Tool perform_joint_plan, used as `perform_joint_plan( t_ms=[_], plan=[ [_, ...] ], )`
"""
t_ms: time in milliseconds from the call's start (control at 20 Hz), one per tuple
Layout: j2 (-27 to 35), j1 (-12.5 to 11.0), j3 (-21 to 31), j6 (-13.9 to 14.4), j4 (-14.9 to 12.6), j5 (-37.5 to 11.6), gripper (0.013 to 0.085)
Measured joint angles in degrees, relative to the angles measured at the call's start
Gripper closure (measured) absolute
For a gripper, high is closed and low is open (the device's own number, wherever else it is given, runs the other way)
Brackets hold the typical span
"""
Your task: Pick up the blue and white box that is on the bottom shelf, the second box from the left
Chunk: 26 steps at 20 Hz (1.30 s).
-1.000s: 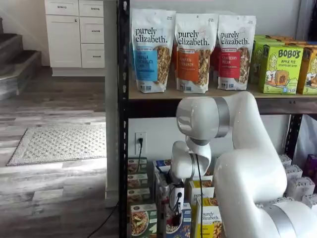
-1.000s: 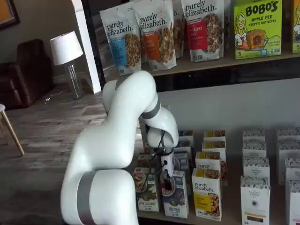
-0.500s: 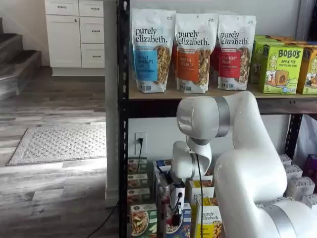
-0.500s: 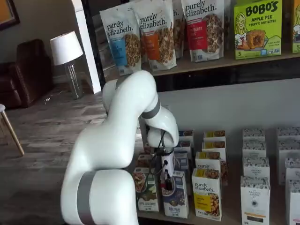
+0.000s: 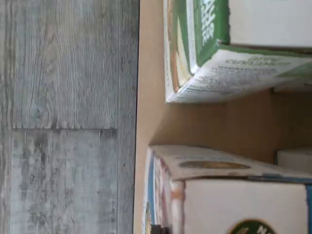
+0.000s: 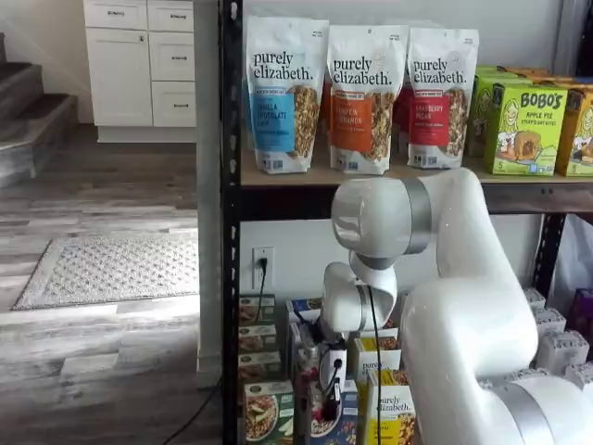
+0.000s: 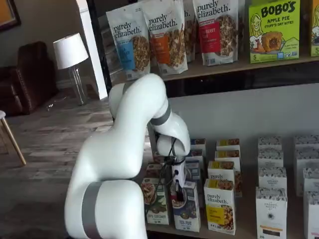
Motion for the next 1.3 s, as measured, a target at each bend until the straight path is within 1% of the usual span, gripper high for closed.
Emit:
perform_joint_plan(
  t_ms=[50,100,200,450,700,850,1050,1300],
  plan=[
    [0.0,0.0,0.0,0.0,0.0,0.0,0.045],
    [-0.1,0.1,0.1,0.0,0.0,0.1,0.049],
    [-0.2,0.1,0.2,0.2,0.0,0.1,0.049],
    [-0.6,0.2,0.5,1.7,-1.7,1.1,0.049],
    [-1.7,0.1,2.2,2.1,-2.4,1.1,0.049],
    [-2.4,0.0,3.6,2.0,-2.3,0.6,0.049],
    [-3.6,0.0,5.8,1.3,-1.6,-0.4,0.049],
    [-5.9,0.2,9.7,1.1,-1.2,-2.1,0.049]
  ],
)
